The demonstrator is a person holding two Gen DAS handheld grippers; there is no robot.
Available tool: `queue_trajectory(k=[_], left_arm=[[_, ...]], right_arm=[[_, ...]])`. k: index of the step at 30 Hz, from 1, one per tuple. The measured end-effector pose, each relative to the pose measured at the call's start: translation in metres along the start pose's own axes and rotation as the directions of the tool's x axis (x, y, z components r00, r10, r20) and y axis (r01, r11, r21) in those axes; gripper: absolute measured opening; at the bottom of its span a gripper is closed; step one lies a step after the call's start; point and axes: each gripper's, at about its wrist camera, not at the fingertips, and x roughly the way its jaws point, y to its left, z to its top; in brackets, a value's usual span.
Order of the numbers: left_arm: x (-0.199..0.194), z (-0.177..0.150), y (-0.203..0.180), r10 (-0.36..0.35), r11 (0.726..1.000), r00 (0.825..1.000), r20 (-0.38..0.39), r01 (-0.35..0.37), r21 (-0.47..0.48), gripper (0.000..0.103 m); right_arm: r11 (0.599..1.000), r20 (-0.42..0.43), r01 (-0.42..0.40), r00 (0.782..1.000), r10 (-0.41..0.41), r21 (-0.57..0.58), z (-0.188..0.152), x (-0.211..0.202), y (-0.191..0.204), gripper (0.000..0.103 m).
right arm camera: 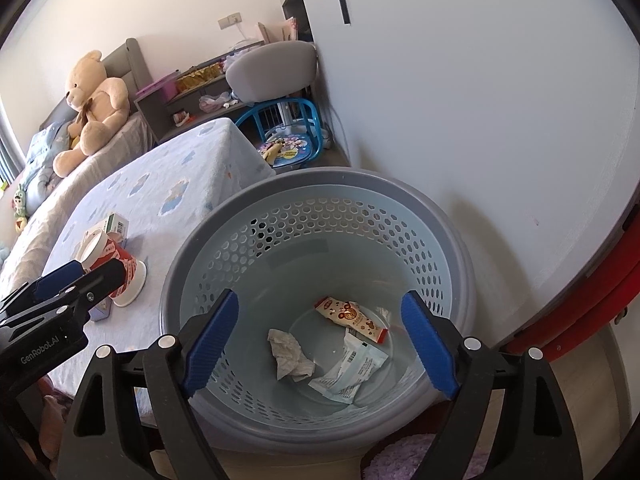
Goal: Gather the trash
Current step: 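Withdraw both grippers above the basket, then move both grippers back over the table toward the paper cup and white lid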
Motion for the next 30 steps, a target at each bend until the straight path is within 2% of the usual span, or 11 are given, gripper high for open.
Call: queue_trajectory(k=[5,11,20,30], left_arm=[[-0.009,-0.005,0.019,0.010,1.000,1.000,0.009,-0.009,-0.024,0.078],[-0.022,-0.012,0.049,0.036,0.998,0.999,0.019,-0.034,-0.058,0.078],[-0.044,-0.025,0.104,0.097,0.989,0.995,0.034,-0.093,-0.118,0.078],[-0.049,-0.042,0.167,0.163,0.968,0.986,0.019,-0.156,-0.196,0.078]], right_arm=[[1.000,0.003,0.005,1.000,-0.005,-0.024,-0.003,-0.003,0.012,0.083],[0.999,-0.004,-0.029,1.000,0.029,-0.013,-0.009,-0.003,0.030,0.083],[0.994,-0.020,-0.080,0.997,0.079,-0.069,-0.016,0.001,0.077,0.083],[0.983,-0.029,-0.118,0.993,0.115,-0.140,-0.023,0.001,0.129,0.083]])
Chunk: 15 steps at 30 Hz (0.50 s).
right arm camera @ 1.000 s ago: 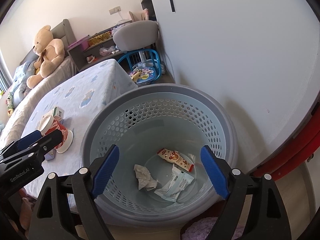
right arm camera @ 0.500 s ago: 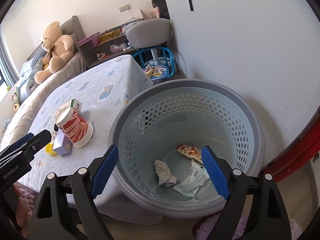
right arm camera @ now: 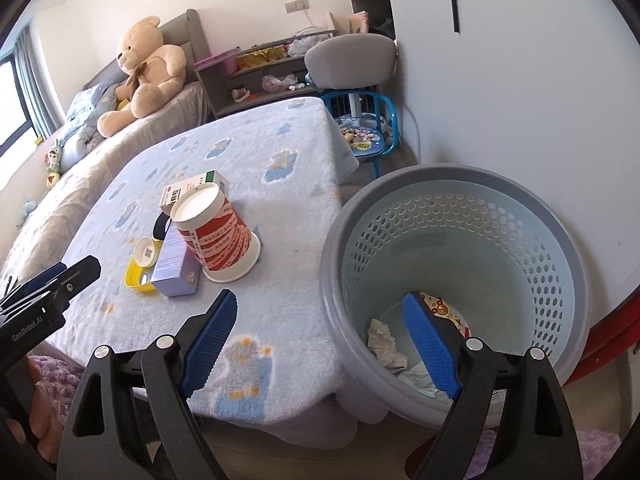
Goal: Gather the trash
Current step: 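Move both grippers back over the table toward the paper cup and white lid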
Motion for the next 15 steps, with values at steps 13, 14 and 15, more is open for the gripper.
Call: queue_trajectory(k=[13,14,15], left_arm=[[0.014,-0.002,0.064,0.073,0.994,0.997,-0.011,-0.073,-0.076,0.078],[0.016,-0.002,0.068,0.076,0.994,0.997,-0.016,-0.077,-0.080,0.078],[0.018,-0.002,0.071,0.079,0.993,0.997,-0.020,-0.081,-0.083,0.078]], right_arm=[[0.997,0.007,-0.024,1.000,0.025,-0.076,0.008,0.014,0.053,0.083],[0.996,0.007,-0.027,1.000,0.028,-0.083,0.009,0.016,0.057,0.083],[0.995,0.008,-0.030,1.000,0.030,-0.091,0.010,0.017,0.061,0.083]])
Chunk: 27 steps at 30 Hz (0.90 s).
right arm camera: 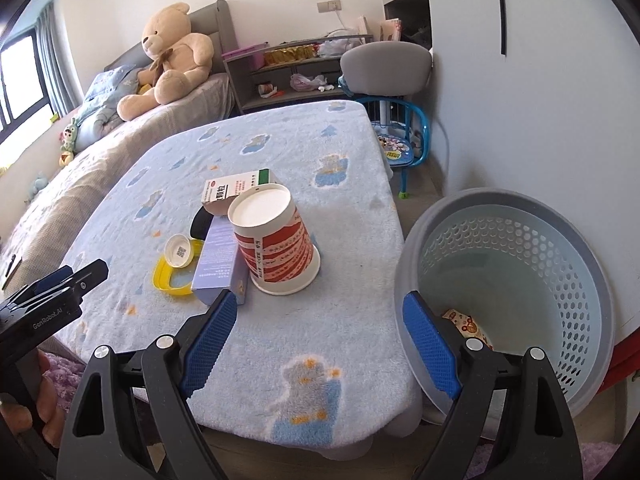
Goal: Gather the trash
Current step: 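Move both grippers back over the table toward the paper cup and white lid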
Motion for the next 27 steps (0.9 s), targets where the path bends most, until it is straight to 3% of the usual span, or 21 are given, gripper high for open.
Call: queue_trajectory(k=[15,27], left_arm=[[0.038,0.017,0.015,0.027,1.000,0.999,-0.040,-0.027,-0.007,0.078],[0.073,0.035,0.002,-0.025,0.999,0.995,-0.101,0.028,0.030,0.078]], right_arm=[[0.997,-0.034,-0.037,0.999,0.035,-0.073,0.020,0.056,0.027,0.083],[0.995,-0.083,-0.084,0.993,0.080,-0.049,0.030,0.097,0.021,0.083]])
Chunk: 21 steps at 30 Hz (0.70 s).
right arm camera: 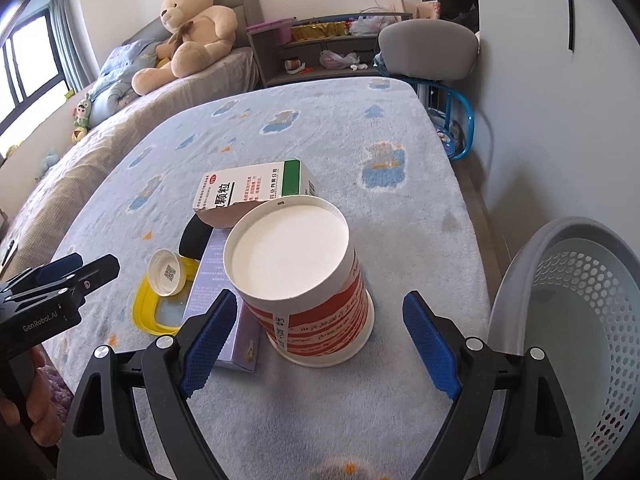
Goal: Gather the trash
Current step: 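Move both grippers back over the table toward the paper cup and white lid, then grasp the red-and-white paper cup with the right gripper while the left gripper grasps the white round lid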
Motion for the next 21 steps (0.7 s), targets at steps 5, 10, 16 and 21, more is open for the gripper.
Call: queue_trajectory(k=[5,10,16,21], left_arm=[[0.014,-0.003,-0.006,-0.004,1.000,1.000,-0.019,0.005,0.023,0.078],[0.022,-0.010,-0.009,-0.017,0.999,0.999,-0.039,0.018,0.028,0.078],[0.021,-0.012,-0.017,-0.017,0.998,1.000,-0.019,0.018,0.060,0.078],[0.023,-0.014,-0.024,-0.009,0.996,1.000,-0.017,0.010,0.085,0.078]], right_arm=[[1.000,-0.005,-0.012,1.000,0.012,0.024,0.000,0.005,-0.005,0.082],[0.999,0.013,-0.021,1.000,0.021,0.025,0.001,0.001,-0.005,0.070],[0.999,0.012,-0.034,0.999,0.034,0.023,0.001,-0.003,-0.002,0.061],[0.997,0.015,-0.056,0.998,0.055,0.061,0.003,-0.007,-0.009,0.061]])
